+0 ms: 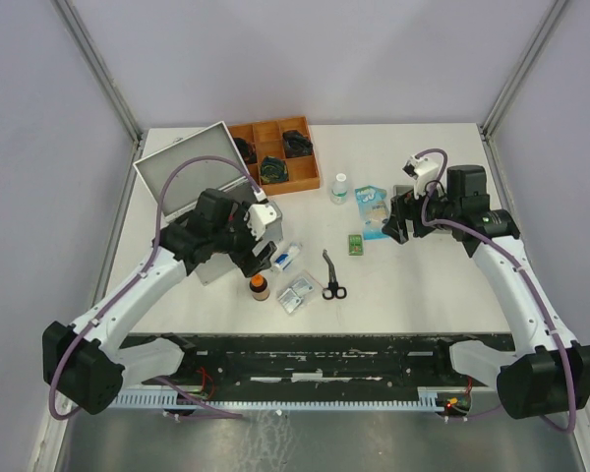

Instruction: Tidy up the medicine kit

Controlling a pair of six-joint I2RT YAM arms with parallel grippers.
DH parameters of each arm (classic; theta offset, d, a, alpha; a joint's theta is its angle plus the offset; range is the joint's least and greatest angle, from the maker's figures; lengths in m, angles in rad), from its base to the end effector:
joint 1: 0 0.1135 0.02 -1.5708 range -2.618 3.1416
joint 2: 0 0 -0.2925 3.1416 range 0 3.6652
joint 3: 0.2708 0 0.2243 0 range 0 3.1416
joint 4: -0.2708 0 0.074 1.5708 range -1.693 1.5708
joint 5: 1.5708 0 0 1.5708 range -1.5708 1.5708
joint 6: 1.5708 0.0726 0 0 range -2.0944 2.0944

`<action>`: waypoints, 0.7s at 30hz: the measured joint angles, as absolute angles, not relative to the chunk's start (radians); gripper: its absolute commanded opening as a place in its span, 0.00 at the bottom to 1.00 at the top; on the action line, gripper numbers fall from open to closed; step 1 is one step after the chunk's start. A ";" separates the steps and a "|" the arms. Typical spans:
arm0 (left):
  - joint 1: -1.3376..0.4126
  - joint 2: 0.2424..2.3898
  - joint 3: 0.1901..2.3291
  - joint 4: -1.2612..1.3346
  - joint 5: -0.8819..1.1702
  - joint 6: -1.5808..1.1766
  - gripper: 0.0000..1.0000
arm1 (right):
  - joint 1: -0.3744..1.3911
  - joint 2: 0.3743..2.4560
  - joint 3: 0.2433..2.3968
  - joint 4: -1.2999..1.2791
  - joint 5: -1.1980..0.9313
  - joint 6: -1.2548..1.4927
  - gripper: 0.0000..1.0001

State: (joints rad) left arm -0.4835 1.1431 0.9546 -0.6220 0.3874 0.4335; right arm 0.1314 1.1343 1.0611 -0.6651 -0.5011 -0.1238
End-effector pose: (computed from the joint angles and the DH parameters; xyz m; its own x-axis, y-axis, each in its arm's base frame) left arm 0.1816 -0.1263 0.2958 -0.3046 0.5992 -0.7404 0.8693 0.4926 0.0410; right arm 0.2117 0.0632 0.3299 -0.6044 -0.1891 -0.7739 -0.5460 0.8058 0.2295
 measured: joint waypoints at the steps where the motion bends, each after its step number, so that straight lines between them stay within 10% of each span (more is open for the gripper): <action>1: -0.492 1.143 0.952 -0.624 0.379 0.440 0.91 | 0.132 1.134 1.061 -0.665 -0.490 -0.126 0.83; 21: -0.614 1.291 0.932 -0.529 0.291 0.477 0.82 | 0.138 1.201 1.077 -0.767 -0.295 -0.181 0.84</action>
